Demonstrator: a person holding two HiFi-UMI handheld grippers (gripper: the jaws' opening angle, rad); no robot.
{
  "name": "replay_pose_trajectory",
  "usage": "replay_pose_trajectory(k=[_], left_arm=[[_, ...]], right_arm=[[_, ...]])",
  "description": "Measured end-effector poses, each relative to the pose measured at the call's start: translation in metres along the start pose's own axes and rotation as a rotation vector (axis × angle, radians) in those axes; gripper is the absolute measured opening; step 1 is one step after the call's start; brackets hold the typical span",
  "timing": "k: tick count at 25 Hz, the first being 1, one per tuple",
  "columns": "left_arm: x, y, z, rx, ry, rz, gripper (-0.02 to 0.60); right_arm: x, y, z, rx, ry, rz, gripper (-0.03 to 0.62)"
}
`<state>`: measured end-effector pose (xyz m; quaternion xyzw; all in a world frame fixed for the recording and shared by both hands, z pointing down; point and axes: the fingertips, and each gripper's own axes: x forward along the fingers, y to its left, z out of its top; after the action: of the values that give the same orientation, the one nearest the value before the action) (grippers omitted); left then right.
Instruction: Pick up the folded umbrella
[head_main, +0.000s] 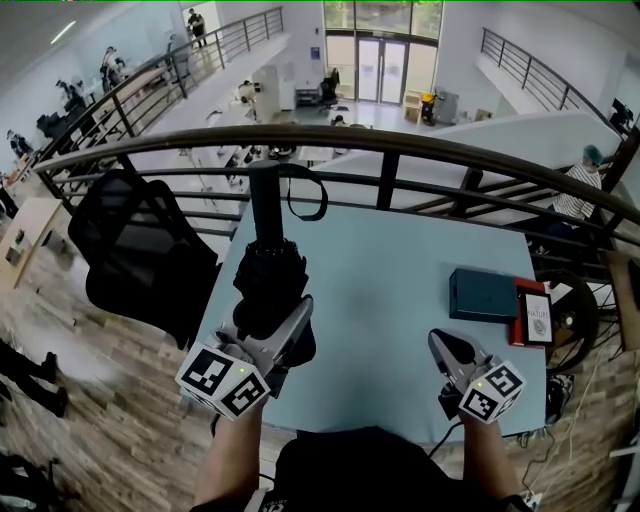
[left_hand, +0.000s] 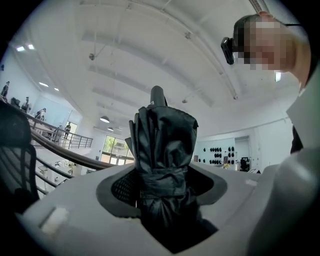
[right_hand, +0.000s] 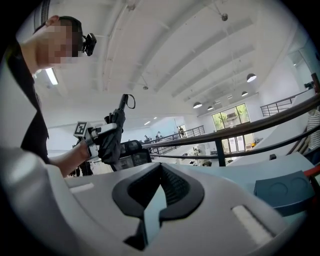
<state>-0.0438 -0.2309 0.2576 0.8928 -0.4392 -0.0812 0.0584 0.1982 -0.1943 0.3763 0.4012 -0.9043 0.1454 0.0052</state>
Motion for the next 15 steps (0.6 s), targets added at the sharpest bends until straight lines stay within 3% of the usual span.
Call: replay_pose_trajectory(k=[7, 10, 15], left_arm=[[-0.017, 0.010, 0.009, 0.036, -0.054, 0.039, 0.278], [-0.017, 0.013, 0.004, 0.045, -0.040, 0.049, 0.278], [-0.014, 0.008, -0.009, 0.074, 0.003, 0.060, 0.278]], right_arm=[[0.001, 0.022, 0.016, -0.063, -0.090, 0.041, 0.000], [-0.001, 0.025, 0.022, -0.125, -0.113, 0.029, 0.000], [-0.008, 0.022, 0.035, -0.131, -0.148, 0.001, 0.000]])
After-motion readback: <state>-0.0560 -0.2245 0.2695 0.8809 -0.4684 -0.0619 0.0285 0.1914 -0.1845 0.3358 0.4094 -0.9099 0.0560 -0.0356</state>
